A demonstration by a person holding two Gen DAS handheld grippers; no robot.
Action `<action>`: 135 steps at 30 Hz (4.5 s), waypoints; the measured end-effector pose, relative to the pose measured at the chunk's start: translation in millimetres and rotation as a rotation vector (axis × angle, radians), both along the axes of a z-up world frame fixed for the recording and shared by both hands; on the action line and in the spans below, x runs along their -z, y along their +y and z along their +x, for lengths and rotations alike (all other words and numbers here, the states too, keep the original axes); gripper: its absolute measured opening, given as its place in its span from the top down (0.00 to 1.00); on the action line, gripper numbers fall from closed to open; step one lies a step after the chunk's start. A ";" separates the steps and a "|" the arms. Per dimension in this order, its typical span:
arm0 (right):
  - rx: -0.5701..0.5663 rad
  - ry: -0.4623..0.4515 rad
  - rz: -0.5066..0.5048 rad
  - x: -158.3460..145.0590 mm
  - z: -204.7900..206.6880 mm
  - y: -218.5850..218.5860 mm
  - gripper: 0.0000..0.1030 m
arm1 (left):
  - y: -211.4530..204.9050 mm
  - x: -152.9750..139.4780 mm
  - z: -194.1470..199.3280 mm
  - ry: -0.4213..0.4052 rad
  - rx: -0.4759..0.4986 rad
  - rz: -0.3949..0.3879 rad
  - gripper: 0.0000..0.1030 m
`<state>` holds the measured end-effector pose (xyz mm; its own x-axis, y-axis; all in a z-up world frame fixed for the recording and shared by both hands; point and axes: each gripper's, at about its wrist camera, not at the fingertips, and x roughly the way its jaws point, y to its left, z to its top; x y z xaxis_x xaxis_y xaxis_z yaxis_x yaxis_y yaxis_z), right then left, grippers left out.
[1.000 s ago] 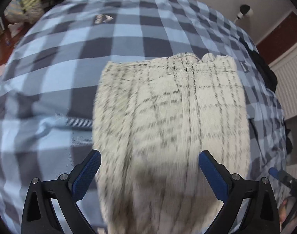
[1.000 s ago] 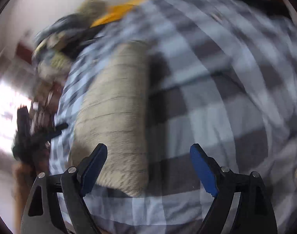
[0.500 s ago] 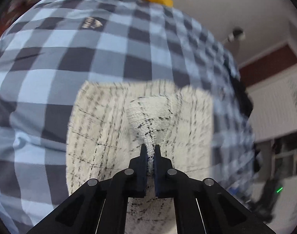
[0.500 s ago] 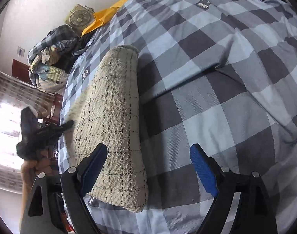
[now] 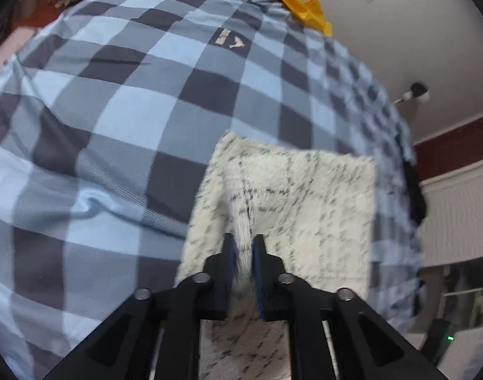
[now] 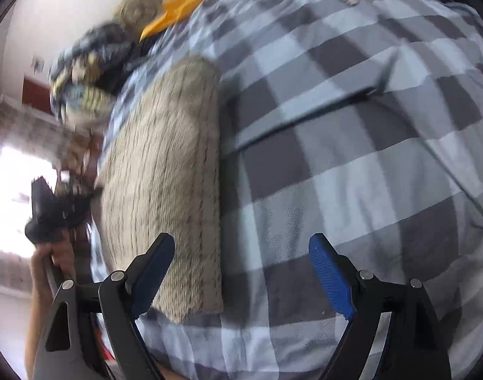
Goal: Fold small clothes
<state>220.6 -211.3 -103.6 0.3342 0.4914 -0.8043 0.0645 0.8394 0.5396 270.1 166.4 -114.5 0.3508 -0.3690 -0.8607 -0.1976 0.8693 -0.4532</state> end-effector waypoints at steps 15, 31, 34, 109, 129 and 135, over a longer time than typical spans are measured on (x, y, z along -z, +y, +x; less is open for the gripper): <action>-0.491 -0.102 -0.426 18.1 -51.7 121.7 0.18 | -11.5 -18.1 -116.8 0.094 -0.020 0.278 0.06; -0.366 -0.097 -0.379 31.9 -28.3 112.1 0.75 | -15.8 29.3 -118.5 0.207 -0.074 0.317 0.05; -0.331 -0.036 -0.337 32.8 -32.9 99.2 0.76 | -22.8 26.2 -118.9 0.201 -0.039 0.423 0.05; -0.260 0.216 0.383 94.8 96.7 80.1 0.04 | -9.1 110.5 14.1 0.150 0.106 -0.347 0.52; -0.008 0.034 0.257 -17.3 72.6 -86.6 0.58 | -191.9 44.0 52.4 -0.090 0.267 -0.333 0.71; 0.102 0.151 0.266 44.2 74.3 -125.0 0.57 | -229.4 73.0 74.0 -0.055 0.315 -0.205 0.70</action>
<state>294.9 -336.3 -147.7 0.2791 0.6609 -0.6967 0.2374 0.6555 0.7169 344.1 -63.0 -187.4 0.2365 -0.6284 -0.7410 0.0946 0.7739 -0.6262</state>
